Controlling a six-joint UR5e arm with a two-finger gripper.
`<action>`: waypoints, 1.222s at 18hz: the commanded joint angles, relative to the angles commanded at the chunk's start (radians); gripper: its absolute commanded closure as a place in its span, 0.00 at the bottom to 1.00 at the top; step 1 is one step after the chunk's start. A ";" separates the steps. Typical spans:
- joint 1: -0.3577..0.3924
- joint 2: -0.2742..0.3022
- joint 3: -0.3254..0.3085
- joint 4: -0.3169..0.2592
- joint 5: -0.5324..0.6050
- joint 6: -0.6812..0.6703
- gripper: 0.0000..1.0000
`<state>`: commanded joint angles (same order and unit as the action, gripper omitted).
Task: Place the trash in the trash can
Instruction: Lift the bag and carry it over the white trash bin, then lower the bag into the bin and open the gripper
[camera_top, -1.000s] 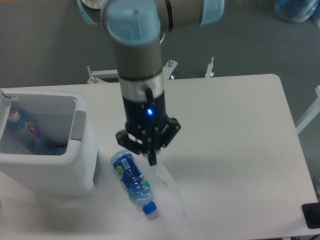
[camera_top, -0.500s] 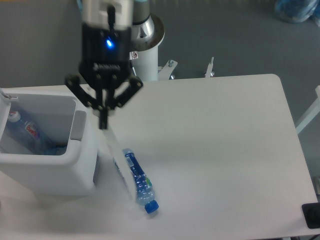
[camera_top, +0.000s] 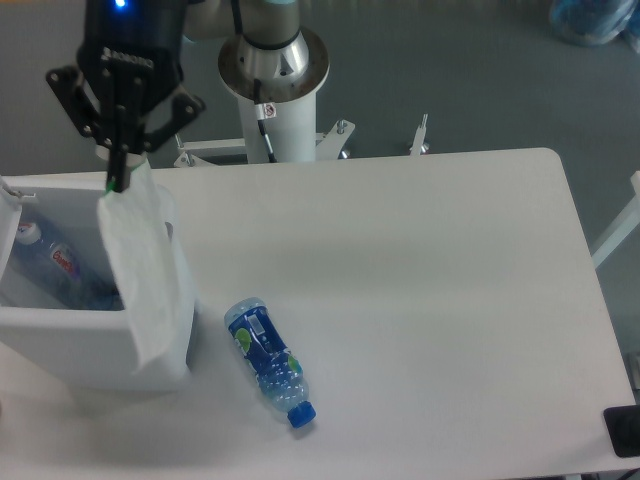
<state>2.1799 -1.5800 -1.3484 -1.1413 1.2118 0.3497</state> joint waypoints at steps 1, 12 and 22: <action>-0.011 0.002 0.000 0.000 0.000 0.002 1.00; -0.063 0.061 0.000 -0.142 -0.031 0.110 1.00; -0.054 0.055 -0.103 -0.166 -0.025 0.247 1.00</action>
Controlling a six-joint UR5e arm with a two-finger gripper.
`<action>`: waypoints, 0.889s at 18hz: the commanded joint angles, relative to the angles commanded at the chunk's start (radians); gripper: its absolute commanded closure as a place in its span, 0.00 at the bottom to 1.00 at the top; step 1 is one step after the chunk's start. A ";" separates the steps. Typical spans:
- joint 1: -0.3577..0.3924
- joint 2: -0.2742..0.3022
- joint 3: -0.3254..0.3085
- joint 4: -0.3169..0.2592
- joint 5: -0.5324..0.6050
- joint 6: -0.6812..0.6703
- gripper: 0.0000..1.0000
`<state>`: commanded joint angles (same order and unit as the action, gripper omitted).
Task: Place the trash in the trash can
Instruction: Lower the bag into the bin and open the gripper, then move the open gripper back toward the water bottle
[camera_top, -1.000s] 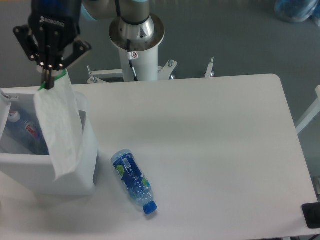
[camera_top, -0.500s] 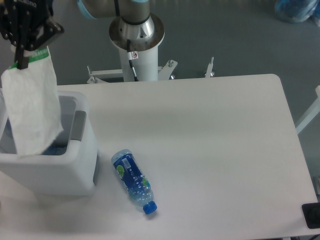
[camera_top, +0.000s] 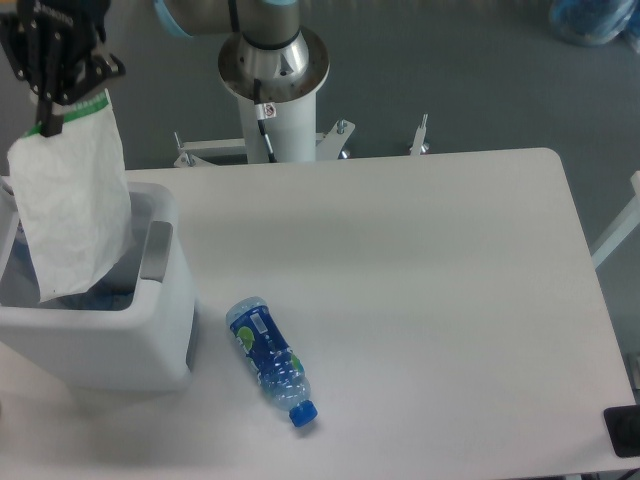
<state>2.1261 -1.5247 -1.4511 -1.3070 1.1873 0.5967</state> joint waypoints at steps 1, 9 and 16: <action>0.000 -0.005 0.000 0.005 0.000 0.000 1.00; 0.005 -0.038 0.018 0.015 0.002 0.018 0.99; 0.009 -0.040 0.018 0.020 0.000 0.061 0.62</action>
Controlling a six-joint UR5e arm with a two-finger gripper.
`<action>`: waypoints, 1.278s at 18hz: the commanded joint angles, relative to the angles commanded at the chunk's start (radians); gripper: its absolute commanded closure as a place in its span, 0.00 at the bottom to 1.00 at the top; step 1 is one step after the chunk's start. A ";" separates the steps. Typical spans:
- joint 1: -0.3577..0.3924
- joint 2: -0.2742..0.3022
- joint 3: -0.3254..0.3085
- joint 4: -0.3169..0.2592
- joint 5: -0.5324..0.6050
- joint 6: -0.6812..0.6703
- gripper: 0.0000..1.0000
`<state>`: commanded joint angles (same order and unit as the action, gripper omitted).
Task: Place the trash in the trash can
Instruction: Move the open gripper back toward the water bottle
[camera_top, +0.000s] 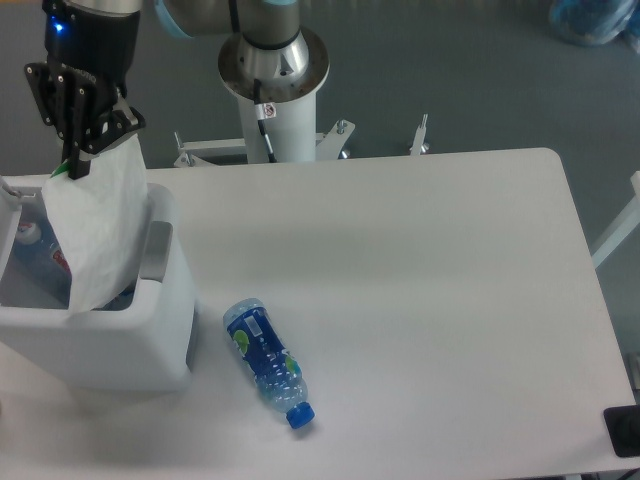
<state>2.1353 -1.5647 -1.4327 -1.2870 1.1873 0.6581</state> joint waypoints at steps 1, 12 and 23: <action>0.000 0.000 0.000 0.000 0.000 0.000 0.59; 0.043 -0.002 -0.002 0.000 -0.003 -0.005 0.51; 0.271 -0.156 0.038 0.034 -0.045 -0.052 0.18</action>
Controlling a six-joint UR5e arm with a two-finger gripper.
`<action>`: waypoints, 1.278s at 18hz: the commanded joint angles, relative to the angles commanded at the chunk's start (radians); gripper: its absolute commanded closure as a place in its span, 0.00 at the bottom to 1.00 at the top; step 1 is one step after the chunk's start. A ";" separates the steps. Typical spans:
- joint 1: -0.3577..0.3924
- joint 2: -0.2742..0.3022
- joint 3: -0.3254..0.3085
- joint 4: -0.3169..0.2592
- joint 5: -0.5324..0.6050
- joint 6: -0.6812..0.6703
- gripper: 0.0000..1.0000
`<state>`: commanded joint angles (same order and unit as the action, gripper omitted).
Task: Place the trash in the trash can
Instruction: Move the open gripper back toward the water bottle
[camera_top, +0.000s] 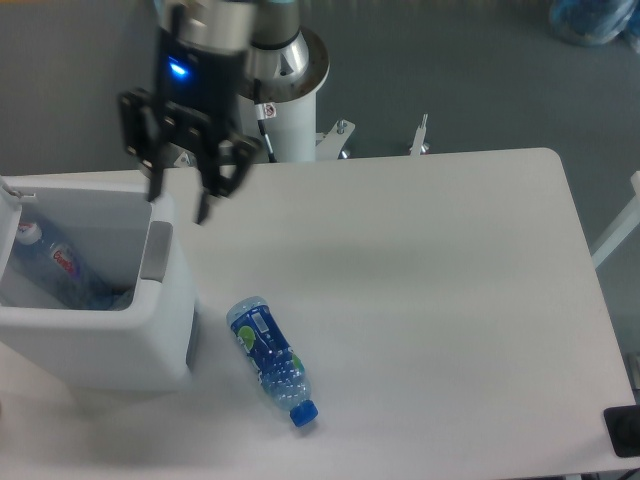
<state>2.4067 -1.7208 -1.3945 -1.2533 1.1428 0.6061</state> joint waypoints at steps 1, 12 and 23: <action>0.012 -0.025 0.014 0.000 0.000 -0.028 0.15; 0.023 -0.310 0.135 0.000 0.023 -0.295 0.01; -0.006 -0.499 0.247 -0.012 0.202 -0.301 0.01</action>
<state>2.4007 -2.2195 -1.1476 -1.2655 1.3451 0.3053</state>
